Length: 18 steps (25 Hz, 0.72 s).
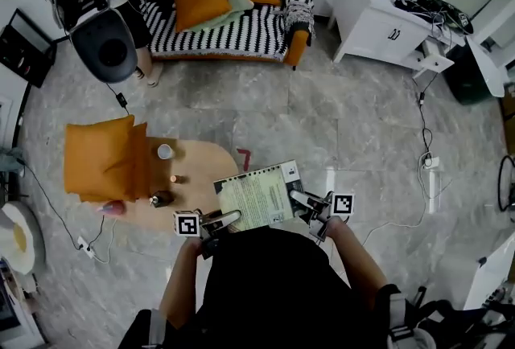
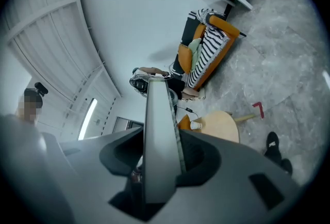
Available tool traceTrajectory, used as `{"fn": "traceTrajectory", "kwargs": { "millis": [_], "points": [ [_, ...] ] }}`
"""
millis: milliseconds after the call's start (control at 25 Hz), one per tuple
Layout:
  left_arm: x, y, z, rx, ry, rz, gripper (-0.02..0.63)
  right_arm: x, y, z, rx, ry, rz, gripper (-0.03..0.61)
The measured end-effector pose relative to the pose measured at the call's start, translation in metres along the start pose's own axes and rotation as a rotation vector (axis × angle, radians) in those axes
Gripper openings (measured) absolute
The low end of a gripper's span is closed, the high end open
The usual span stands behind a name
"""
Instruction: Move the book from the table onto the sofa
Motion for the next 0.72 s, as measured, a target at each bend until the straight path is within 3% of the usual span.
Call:
{"fn": "traceTrajectory", "kwargs": {
  "millis": [200,360,480,720],
  "points": [
    [0.0,-0.049,0.013,0.016,0.002,0.03,0.17,0.035,-0.044,0.01,-0.056,-0.002,0.011,0.181],
    [0.028,-0.076,0.018,0.029,-0.008,0.084,0.17,0.026,-0.068,0.002,-0.017,-0.035,-0.037,0.181],
    [0.054,-0.088,0.023,0.03,-0.035,0.112,0.17,0.013,-0.085,-0.015,0.007,-0.048,-0.059,0.181],
    [0.129,-0.092,0.046,0.037,-0.038,0.089,0.17,-0.038,-0.138,-0.057,0.03,-0.032,-0.052,0.181]
  ]
}}
Point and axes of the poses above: the fingertips, and each gripper's own axes: x forward along the fingers, z to its left, y out of its underside, the point moved 10 cm from there along -x, backward along the fingers, and after that the axes turned 13 degrees about y, right-handed, at the moved point
